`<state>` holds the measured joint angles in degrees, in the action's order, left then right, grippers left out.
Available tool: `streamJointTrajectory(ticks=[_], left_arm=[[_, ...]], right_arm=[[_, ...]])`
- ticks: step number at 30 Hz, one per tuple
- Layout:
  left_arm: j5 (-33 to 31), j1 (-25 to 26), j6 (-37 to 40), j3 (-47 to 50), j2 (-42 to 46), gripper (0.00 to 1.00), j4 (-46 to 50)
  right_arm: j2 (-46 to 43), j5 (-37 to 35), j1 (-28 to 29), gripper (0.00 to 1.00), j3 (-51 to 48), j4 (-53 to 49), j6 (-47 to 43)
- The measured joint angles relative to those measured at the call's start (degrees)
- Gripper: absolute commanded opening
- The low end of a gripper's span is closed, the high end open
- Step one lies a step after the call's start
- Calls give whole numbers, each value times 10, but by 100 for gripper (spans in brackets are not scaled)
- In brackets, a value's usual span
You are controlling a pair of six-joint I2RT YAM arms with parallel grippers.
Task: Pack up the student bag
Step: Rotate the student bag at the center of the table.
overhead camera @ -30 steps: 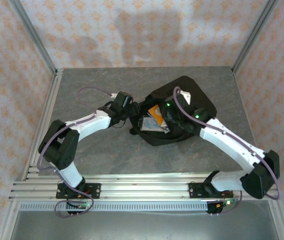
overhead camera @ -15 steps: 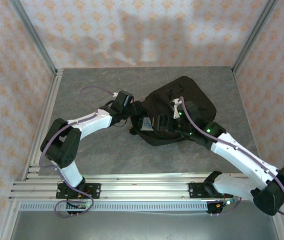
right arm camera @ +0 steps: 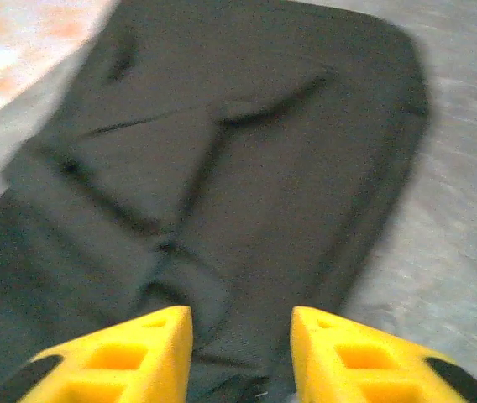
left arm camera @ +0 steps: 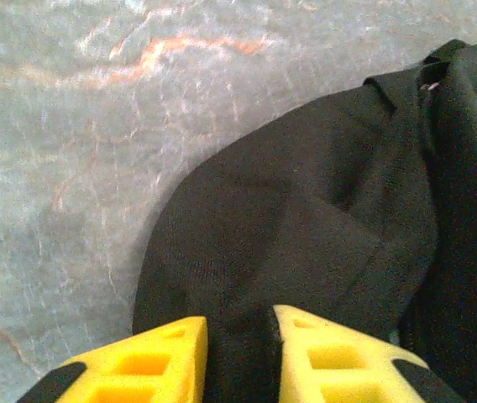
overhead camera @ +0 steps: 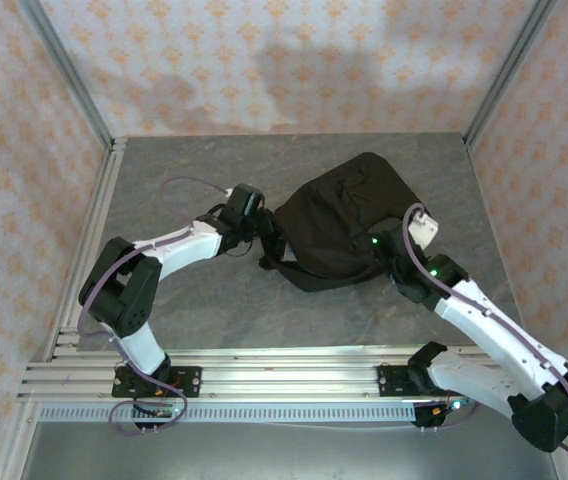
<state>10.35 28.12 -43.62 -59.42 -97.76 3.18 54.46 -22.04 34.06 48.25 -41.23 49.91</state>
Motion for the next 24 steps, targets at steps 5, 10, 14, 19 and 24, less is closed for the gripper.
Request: streamJointTrajectory(ticks=[5, 10, 14, 19, 24], left_arm=[[13, 25, -12, 59, 24, 5, -26], [13, 88, -26, 133, 97, 0, -31], [11, 133, -33, 161, 147, 0, -29], [13, 213, -24, 144, 158, 6, -26], [30, 249, -11, 86, 94, 9, -27]], right_arm=[[47, 11, -73, 35, -45, 1, 54], [178, 93, -129, 38, -35, 80, 24], [283, 170, -173, 38, 26, 105, -19], [429, 306, -195, 44, 184, 141, -96], [518, 399, -183, 55, 318, 160, -167]])
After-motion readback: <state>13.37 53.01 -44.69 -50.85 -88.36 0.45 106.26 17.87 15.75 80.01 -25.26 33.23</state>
